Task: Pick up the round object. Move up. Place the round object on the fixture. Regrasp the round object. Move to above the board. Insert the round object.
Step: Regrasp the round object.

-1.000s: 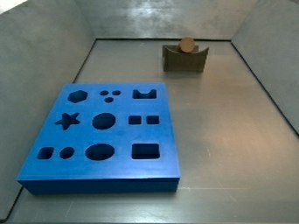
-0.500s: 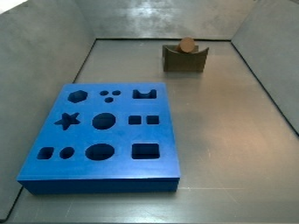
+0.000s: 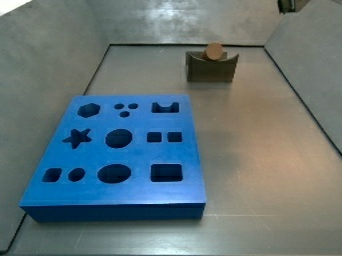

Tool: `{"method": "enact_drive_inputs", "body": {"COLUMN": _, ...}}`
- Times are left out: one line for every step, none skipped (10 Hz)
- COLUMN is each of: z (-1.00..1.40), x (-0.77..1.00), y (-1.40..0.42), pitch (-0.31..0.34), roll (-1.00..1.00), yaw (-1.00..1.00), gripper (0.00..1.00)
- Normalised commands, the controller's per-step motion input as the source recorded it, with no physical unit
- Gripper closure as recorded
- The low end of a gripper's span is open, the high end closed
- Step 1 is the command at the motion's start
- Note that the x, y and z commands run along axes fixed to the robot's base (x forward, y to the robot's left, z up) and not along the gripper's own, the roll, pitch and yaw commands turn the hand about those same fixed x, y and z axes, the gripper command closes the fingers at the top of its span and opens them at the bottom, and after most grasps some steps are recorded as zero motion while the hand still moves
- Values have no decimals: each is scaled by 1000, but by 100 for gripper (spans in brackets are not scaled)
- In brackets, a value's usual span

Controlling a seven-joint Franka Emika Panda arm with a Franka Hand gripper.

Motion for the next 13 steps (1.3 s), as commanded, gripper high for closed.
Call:
{"method": "enact_drive_inputs", "body": {"z": -22, "x": 105, "y": -49, "pitch": 253, "roll": 771, "yaw": 144, "gripper": 0}}
{"method": "enact_drive_inputs", "body": {"z": -19, "x": 103, "y": -48, "pitch": 232, "roll": 582, "yaw": 167, "gripper": 0}}
{"method": "enact_drive_inputs", "body": {"z": -17, "x": 95, "y": -42, "pitch": 188, "roll": 396, "yaw": 197, "gripper": 0}}
{"method": "enact_drive_inputs", "body": {"z": -1000, "x": 37, "y": 71, "pitch": 155, "roll": 175, "yaw": 352, "gripper": 0}}
{"method": "enact_drive_inputs", "body": {"z": -1000, "x": 36, "y": 72, "pitch": 123, "roll": 144, "yaw": 357, "gripper": 0}}
{"method": "enact_drive_inputs", "body": {"z": -1000, "x": 55, "y": 64, "pitch": 25, "roll": 132, "yaw": 320, "gripper": 0}}
{"method": "enact_drive_inputs", "body": {"z": -1000, "x": 67, "y": 59, "pitch": -61, "roll": 131, "yaw": 286, "gripper": 0}}
{"method": "enact_drive_inputs", "body": {"z": -1000, "x": 77, "y": 52, "pitch": -168, "roll": 140, "yaw": 227, "gripper": 0}}
{"method": "enact_drive_inputs", "body": {"z": -1000, "x": 84, "y": 50, "pitch": -230, "roll": 141, "yaw": 179, "gripper": 0}}
{"method": "enact_drive_inputs", "body": {"z": -1000, "x": 94, "y": 46, "pitch": -264, "roll": 130, "yaw": 103, "gripper": 0}}
{"method": "enact_drive_inputs", "body": {"z": -1000, "x": 100, "y": 43, "pitch": -272, "roll": 130, "yaw": 53, "gripper": 0}}
{"method": "enact_drive_inputs", "body": {"z": -1000, "x": 108, "y": 36, "pitch": -242, "roll": 124, "yaw": -9, "gripper": 0}}
{"method": "enact_drive_inputs", "body": {"z": -1000, "x": 115, "y": 34, "pitch": -200, "roll": 120, "yaw": -46, "gripper": 0}}
